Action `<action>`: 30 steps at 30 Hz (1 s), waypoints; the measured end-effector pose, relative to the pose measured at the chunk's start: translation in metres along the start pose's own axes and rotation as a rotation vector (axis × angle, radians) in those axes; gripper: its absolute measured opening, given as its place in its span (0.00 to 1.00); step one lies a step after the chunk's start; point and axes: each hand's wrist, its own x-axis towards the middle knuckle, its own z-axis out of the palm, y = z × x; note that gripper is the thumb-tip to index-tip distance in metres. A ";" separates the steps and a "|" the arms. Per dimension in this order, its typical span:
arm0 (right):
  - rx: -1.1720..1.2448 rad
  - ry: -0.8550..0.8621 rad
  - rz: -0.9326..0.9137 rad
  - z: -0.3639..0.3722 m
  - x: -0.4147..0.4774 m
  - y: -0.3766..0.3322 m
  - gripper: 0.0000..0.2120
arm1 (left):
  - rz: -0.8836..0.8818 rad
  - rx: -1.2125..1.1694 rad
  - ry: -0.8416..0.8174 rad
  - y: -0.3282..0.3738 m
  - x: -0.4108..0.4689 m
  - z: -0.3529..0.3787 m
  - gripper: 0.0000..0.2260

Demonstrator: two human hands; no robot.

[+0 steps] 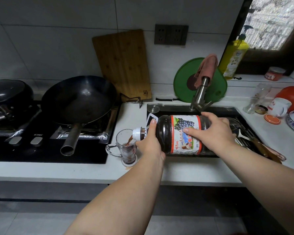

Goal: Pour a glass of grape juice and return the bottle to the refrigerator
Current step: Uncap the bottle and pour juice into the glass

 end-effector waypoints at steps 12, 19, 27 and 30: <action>-0.021 0.006 -0.017 -0.001 -0.002 0.000 0.46 | -0.002 -0.061 -0.022 -0.006 0.005 -0.001 0.46; -0.009 0.015 -0.024 0.001 -0.001 0.004 0.47 | 0.032 -0.046 -0.017 -0.008 0.007 0.000 0.30; -0.017 0.023 -0.034 0.002 0.000 0.005 0.47 | 0.021 -0.032 -0.011 -0.006 0.003 0.002 0.29; -0.028 0.022 -0.039 0.000 -0.001 0.003 0.46 | 0.023 -0.030 0.001 -0.006 0.001 0.002 0.30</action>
